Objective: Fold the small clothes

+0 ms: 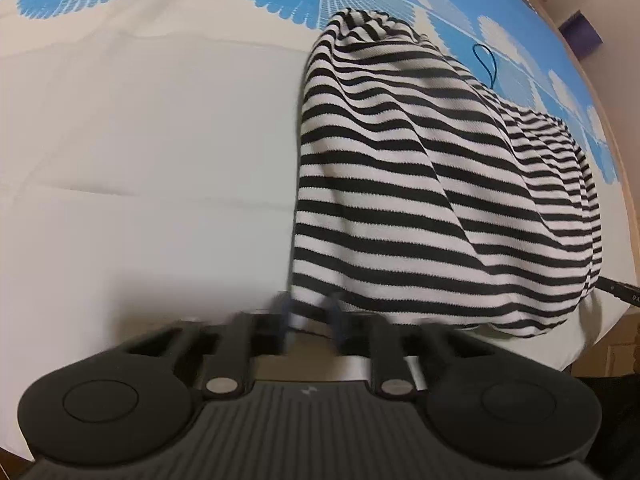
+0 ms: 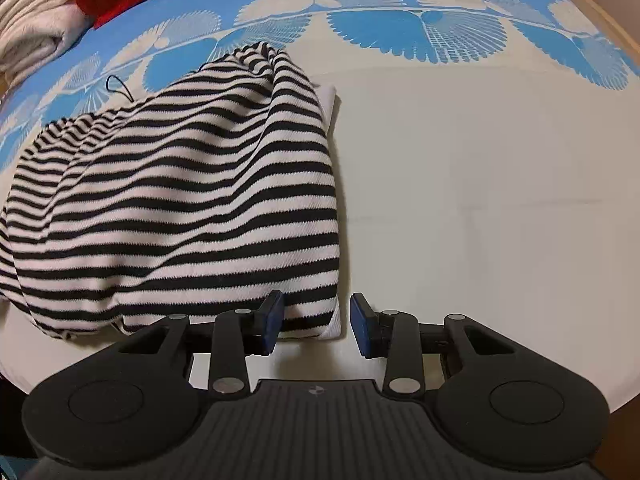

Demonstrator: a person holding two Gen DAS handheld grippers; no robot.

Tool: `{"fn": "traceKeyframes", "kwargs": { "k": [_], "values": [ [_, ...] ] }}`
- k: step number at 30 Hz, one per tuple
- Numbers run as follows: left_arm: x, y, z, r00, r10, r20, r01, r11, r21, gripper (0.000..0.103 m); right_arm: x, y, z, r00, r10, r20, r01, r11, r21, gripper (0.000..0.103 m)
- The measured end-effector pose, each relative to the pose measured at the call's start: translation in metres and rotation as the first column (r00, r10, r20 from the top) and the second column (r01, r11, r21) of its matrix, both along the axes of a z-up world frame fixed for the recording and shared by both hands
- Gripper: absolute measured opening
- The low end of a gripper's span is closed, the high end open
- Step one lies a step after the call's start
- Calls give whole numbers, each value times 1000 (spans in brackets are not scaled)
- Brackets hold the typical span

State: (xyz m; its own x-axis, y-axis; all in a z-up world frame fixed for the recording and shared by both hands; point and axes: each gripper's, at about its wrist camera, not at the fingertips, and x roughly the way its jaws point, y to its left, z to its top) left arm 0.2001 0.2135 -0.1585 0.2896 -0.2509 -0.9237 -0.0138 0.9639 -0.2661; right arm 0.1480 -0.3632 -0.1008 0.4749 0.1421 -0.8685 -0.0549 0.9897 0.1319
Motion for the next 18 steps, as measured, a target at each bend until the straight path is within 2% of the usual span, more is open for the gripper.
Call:
{"fn": "traceKeyframes", "kwargs": {
  "k": [1, 2, 3, 5, 7, 8, 9, 10, 12, 14, 16, 17, 18],
  "values": [
    [0, 0, 0, 1000, -3, 8, 3, 1000, 8, 1, -1, 0, -1, 1000, 11, -1, -11, 1000, 1, 34],
    [-2, 1, 4, 1000, 0, 27, 0, 1000, 11, 0, 0, 1, -1, 1000, 27, -7, -27, 1000, 11, 19],
    [-4, 4, 9, 998, 8, 54, -9, 1000, 6, 0, -1, 0, -2, 999, 47, -17, -47, 998, 33, 0],
    [-10, 16, 20, 993, 50, 110, -47, 998, -28, 0, -4, -2, 3, 998, 60, 10, -61, 997, 50, 0],
    [-17, 30, 26, 988, 93, 127, -87, 995, -49, 0, -8, -17, 19, 996, -8, 92, -1, 995, 104, 0],
    [-20, 32, 24, 989, 90, 116, -87, 996, -31, 0, -9, -29, 25, 991, -59, 120, 42, 988, 146, 0],
    [-23, 31, 20, 993, 68, 94, -69, 998, 10, 0, -11, -42, 29, 984, -119, 130, 97, 981, 167, 0],
    [-24, 25, 14, 997, 28, 65, -32, 998, 59, 0, -11, -51, 26, 982, -153, 113, 136, 979, 149, 0],
    [-27, 11, 0, 998, -56, -5, 56, 980, 193, 0, -10, -62, 13, 982, -185, 31, 180, 976, 121, 0],
    [-27, 6, -5, 997, -78, -23, 81, 970, 229, 0, -8, -62, 7, 987, -163, 10, 161, 979, 126, 0],
    [-25, 11, 6, 999, -35, 41, 26, 982, 187, 0, -6, -59, 10, 990, -140, 24, 133, 975, 177, 3],
    [-25, 16, 13, 997, -2, 76, -9, 990, 143, 4, -5, -56, 11, 991, -128, 32, 119, 972, 205, 10],
    [-23, 19, 20, 994, 29, 109, -39, 995, 93, 6, -3, -53, 11, 992, -118, 34, 108, 970, 218, 28]
  ]
}}
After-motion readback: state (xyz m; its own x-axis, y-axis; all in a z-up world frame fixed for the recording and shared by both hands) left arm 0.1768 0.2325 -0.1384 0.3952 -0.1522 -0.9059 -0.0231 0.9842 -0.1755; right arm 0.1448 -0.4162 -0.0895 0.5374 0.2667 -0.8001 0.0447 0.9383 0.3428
